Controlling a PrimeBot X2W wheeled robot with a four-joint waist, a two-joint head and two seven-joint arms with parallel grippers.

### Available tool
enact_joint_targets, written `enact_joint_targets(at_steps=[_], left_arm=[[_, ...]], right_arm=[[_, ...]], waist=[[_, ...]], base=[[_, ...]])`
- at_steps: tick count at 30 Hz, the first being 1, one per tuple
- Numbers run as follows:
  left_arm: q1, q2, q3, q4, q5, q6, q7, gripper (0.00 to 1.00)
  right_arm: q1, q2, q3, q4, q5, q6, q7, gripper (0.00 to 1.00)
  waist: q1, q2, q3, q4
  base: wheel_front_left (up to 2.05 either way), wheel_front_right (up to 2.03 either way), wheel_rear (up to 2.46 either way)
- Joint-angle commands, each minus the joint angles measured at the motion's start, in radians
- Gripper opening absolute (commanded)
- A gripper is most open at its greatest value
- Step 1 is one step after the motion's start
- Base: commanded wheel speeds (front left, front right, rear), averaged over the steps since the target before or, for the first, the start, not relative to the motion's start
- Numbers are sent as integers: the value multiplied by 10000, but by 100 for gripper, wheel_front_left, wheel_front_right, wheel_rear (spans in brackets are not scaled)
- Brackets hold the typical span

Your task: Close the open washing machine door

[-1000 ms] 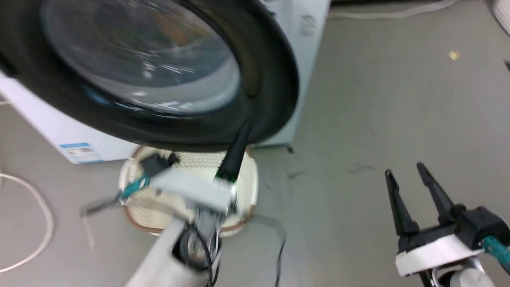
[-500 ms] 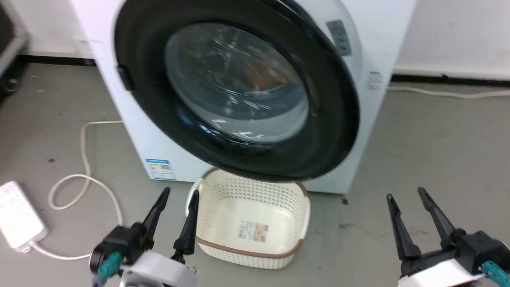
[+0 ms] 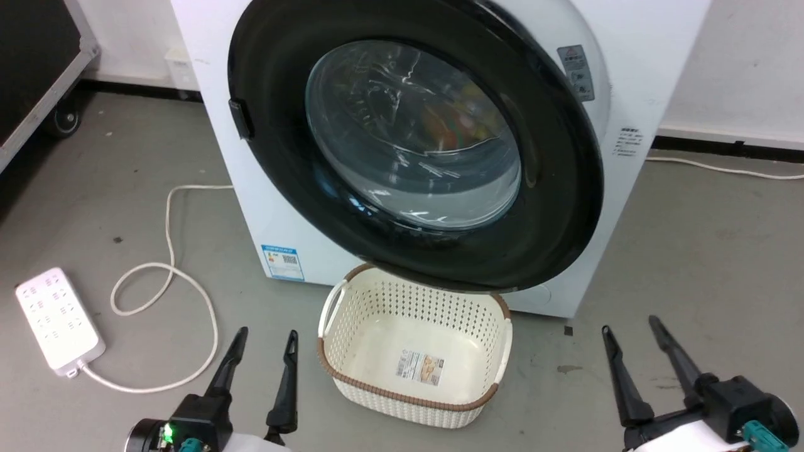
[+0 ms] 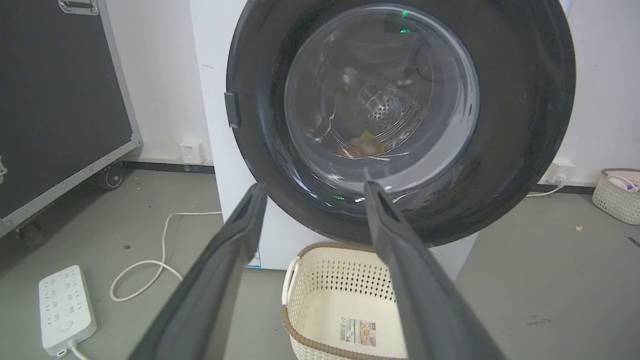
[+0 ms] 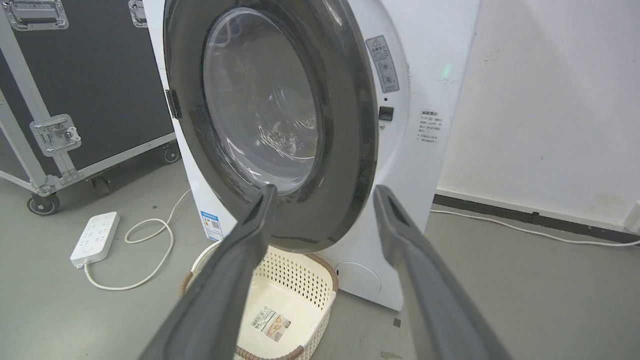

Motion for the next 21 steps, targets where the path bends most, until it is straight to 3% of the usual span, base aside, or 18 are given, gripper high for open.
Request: enact_joint_targets(at_steps=[1,10,11,15,21], left_arm=[[8,-53,3,17,101,-86,-45,100],[-372,-178,-181,-309,287,-25,-45,100],[-519,-192,-247,-334,298,36,-45,100],[-815,-206,-322,-420,300,170,-45,100],[-1238,-213,-366,-532,129,425,-45,100]], right_arm=[[84,61,42,45,15,6,-42,0],[-861,-821,688,-35,150,6,-42,0],[-1384,-1338,1100,53,324,6,-42,0],[-2619,-2431,1814,475,999,6,-42,0],[-4586,-3674,2563,1517,2491,6,-42,0]], waist=[[0,-1,107,77],[0,-1,1140,523],[0,-1,1471,656],[0,-1,2117,913],[0,-1,2840,1297]], base=[[0,0,0],[0,0,0],[0,0,0],[0,0,0],[0,0,0]])
